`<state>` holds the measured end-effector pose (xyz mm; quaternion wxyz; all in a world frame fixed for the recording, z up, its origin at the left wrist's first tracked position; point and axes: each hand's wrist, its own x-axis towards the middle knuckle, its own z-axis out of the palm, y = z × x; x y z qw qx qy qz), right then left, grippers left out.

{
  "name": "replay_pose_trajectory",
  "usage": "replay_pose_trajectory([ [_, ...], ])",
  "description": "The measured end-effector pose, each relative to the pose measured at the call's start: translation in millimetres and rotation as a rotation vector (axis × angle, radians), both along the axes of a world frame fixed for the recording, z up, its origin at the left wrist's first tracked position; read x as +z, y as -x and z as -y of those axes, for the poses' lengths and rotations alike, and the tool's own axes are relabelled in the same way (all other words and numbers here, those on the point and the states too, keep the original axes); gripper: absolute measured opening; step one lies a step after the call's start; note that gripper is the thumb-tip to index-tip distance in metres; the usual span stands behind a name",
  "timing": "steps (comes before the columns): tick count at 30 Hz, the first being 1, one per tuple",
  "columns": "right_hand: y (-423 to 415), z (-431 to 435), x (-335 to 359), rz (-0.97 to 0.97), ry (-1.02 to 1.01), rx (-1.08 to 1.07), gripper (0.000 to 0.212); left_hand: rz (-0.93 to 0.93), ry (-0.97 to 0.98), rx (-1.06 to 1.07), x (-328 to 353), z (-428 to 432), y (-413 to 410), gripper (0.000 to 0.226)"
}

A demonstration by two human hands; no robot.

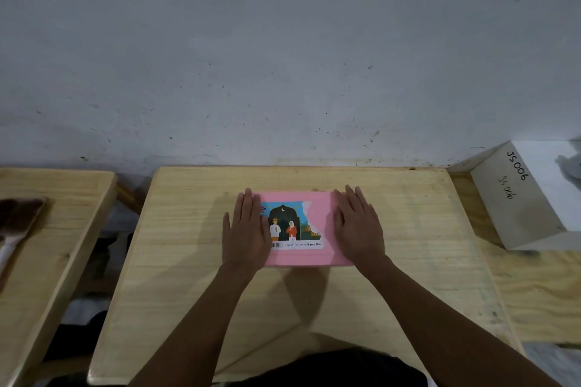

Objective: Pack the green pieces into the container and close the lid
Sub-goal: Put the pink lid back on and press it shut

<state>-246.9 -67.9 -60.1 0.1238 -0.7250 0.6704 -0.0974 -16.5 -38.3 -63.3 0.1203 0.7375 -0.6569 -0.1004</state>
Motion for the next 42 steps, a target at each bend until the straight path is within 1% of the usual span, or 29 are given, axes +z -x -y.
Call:
replay_pose_trajectory([
  [6, 2.0, 6.7, -5.1, -0.018, 0.007, 0.044, 0.060, -0.041, 0.024, -0.006, -0.5, 3.3, -4.0, 0.058],
  [8, 1.9, 6.3, -4.9, -0.008, 0.025, 0.052, 0.058, -0.032, 0.036, -0.007, 1.6, 2.8, -3.5, 0.058],
  [12, -1.0, 1.6, -2.3, 0.009, 0.069, 0.002, 0.049, -0.016, 0.023, -0.005, 3.2, 0.3, -0.6, 0.058],
  [17, -0.9, 3.7, -5.1, 0.004, 0.045, 0.009, 0.054, -0.006, 0.019, -0.031, 3.7, 1.7, -0.8, 0.057],
  [21, 0.1, 3.2, -2.6, 0.047, 0.067, 0.013, 0.053, -0.021, 0.055, -0.017, 2.0, 3.0, -1.7, 0.054],
  [23, 1.7, 1.4, 0.8, 0.148, 0.066, -0.031, 0.049, -0.070, 0.084, 0.006, 2.6, 0.6, -2.3, 0.051],
  [25, 4.8, 0.0, 4.0, 0.302, 0.066, -0.150, 0.044, -0.147, 0.148, 0.084, 3.4, -2.4, -2.9, 0.046],
  [26, 6.7, -1.4, 5.3, 0.384, 0.063, -0.233, 0.043, -0.201, 0.174, 0.157, 2.3, -4.2, -3.2, 0.042],
  [27, 9.6, -3.9, 6.0, 0.479, 0.052, -0.327, 0.042, -0.279, 0.181, 0.248, 0.5, -6.9, -3.9, 0.040],
  [29, 15.8, -14.9, 6.6, 0.732, -0.013, -0.491, 0.042, -0.499, 0.132, 0.460, -1.8, -12.5, -6.3, 0.039],
  [30, 19.2, -22.3, 6.7, 0.841, -0.052, -0.523, 0.042, -0.590, 0.095, 0.534, -3.5, -14.7, -8.0, 0.040],
  [31, 23.0, -29.7, 5.4, 0.904, -0.082, -0.508, 0.040, -0.631, 0.071, 0.558, -5.4, -17.1, -10.0, 0.041],
  [34, 29.7, -40.2, 6.6, 0.950, -0.120, -0.383, 0.031, -0.607, 0.046, 0.527, -6.0, -20.6, -14.9, 0.044],
  [36, 29.8, -35.8, 7.9, 0.977, -0.119, -0.374, 0.025, -0.591, 0.036, 0.521, -5.1, -18.1, -15.0, 0.042],
  [42, 37.8, -10.8, 13.1, 1.045, -0.097, -0.417, 0.029, -0.597, 0.024, 0.509, 7.7, 13.2, -1.4, 0.039],
])
